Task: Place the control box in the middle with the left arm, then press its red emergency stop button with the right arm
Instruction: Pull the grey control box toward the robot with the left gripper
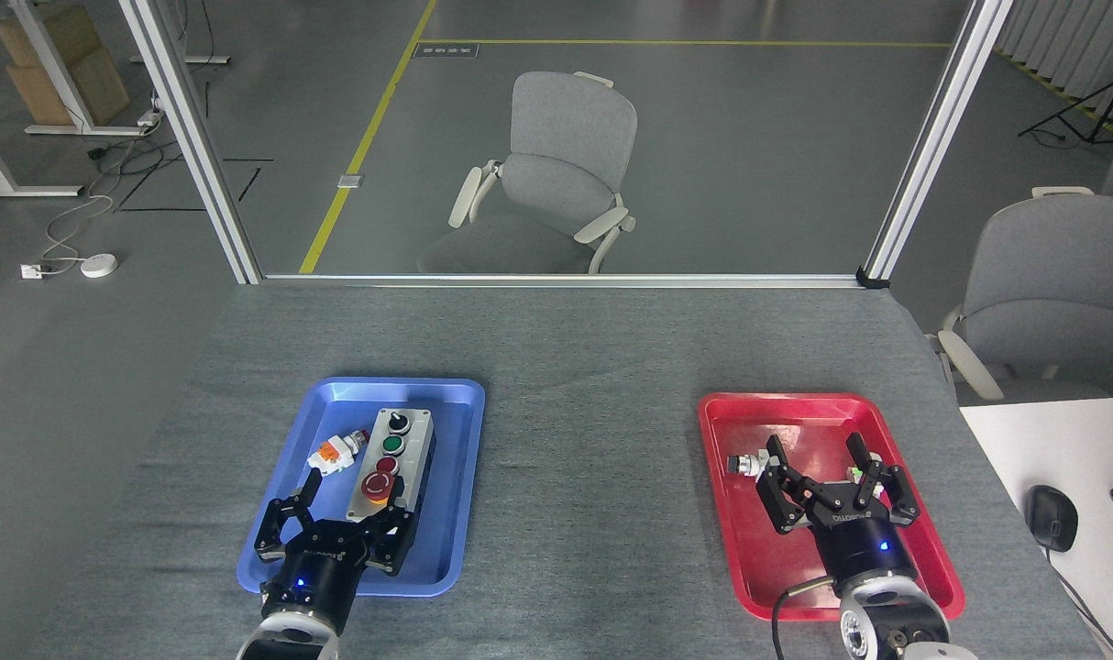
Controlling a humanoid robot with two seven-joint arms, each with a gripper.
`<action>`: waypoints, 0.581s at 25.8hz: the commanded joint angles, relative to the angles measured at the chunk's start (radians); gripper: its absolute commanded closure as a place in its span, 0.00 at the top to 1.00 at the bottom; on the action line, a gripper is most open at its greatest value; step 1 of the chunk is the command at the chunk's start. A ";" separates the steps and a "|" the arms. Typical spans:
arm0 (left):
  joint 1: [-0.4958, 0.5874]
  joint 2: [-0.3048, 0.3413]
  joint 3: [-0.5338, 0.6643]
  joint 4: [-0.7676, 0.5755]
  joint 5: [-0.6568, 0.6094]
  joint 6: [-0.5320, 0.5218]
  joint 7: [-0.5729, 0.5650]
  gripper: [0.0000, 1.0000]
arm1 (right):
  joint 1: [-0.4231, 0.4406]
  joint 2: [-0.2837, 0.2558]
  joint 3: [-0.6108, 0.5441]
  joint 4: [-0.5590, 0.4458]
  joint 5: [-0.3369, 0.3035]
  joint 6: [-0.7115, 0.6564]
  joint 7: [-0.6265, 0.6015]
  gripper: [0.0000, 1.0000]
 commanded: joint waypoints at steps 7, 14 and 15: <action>-0.074 -0.008 -0.030 0.232 0.002 0.007 0.065 0.99 | 0.002 -0.004 -0.002 0.000 0.000 0.000 0.000 0.99; -0.117 -0.009 -0.050 0.316 0.002 0.009 0.083 0.99 | 0.000 -0.002 -0.002 0.000 0.000 -0.003 0.000 0.99; -0.125 -0.008 -0.050 0.327 0.002 0.009 0.088 0.99 | 0.000 -0.004 -0.002 0.000 0.000 -0.005 0.000 0.99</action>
